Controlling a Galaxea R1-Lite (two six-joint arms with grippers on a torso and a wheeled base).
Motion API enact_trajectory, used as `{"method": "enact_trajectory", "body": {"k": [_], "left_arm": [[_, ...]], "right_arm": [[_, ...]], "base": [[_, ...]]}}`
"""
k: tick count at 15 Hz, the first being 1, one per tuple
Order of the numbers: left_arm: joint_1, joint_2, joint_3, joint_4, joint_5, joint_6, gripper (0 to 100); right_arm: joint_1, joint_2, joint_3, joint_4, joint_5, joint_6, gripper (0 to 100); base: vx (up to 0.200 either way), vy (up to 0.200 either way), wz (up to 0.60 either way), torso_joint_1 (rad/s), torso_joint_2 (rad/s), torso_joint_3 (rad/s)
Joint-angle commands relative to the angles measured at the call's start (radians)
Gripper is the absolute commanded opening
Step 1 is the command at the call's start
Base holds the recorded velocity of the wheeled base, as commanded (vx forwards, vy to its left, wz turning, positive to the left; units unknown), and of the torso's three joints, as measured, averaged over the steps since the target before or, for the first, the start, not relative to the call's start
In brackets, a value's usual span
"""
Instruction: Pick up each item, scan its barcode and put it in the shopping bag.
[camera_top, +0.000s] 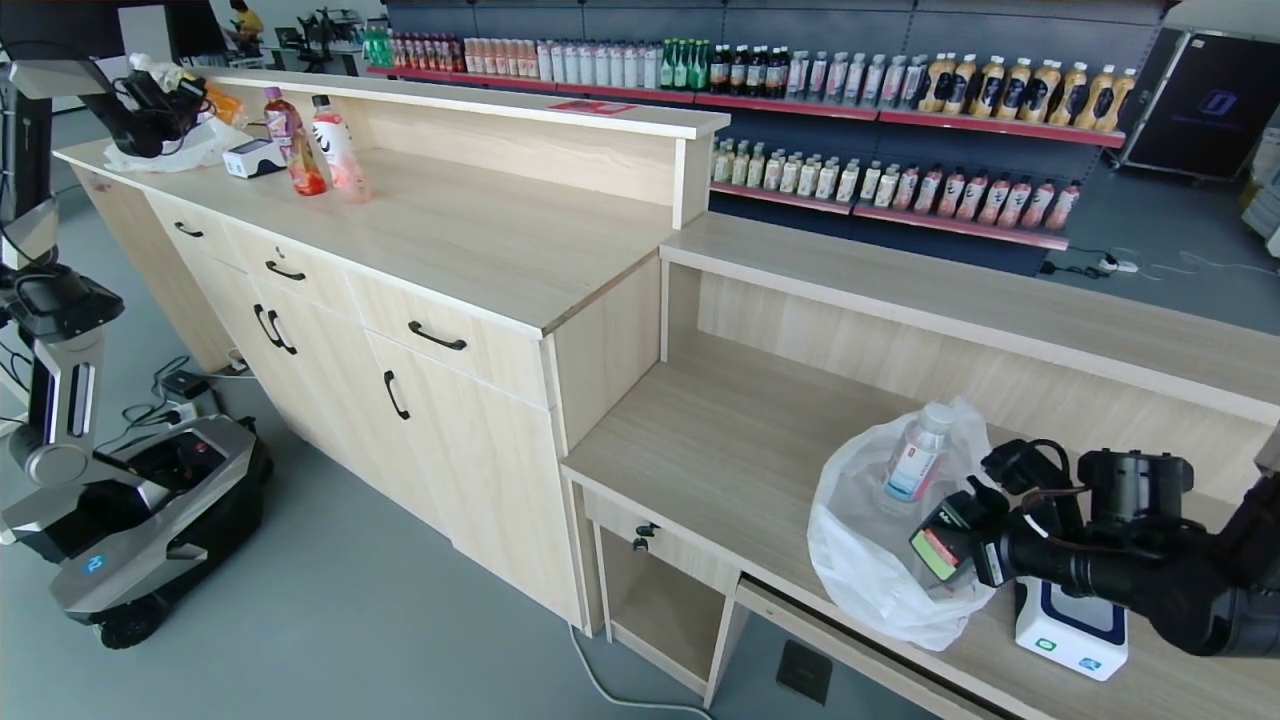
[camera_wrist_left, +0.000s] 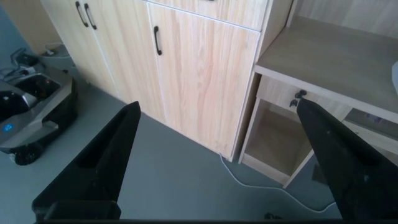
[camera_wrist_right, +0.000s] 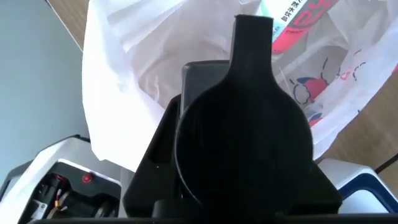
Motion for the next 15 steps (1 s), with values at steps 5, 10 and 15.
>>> {"method": "enact_trajectory", "body": {"k": [5,10,15], "left_arm": [[0.000,0.000,0.000,0.000,0.000,0.000,100],[0.000,0.000,0.000,0.000,0.000,0.000,100],[0.000,0.000,0.000,0.000,0.000,0.000,100]], "right_arm": [[0.016,0.180,-0.066,-0.029,0.000,-0.022,0],[0.016,0.234,-0.104,-0.042,0.000,-0.021,0],[0.024,0.267,-0.110,-0.044,0.000,-0.021,0]], "base": [[0.000,0.000,0.00,0.000,0.00,0.000],[0.000,0.000,0.00,0.000,0.00,0.000],[0.000,0.000,0.00,0.000,0.00,0.000]]}}
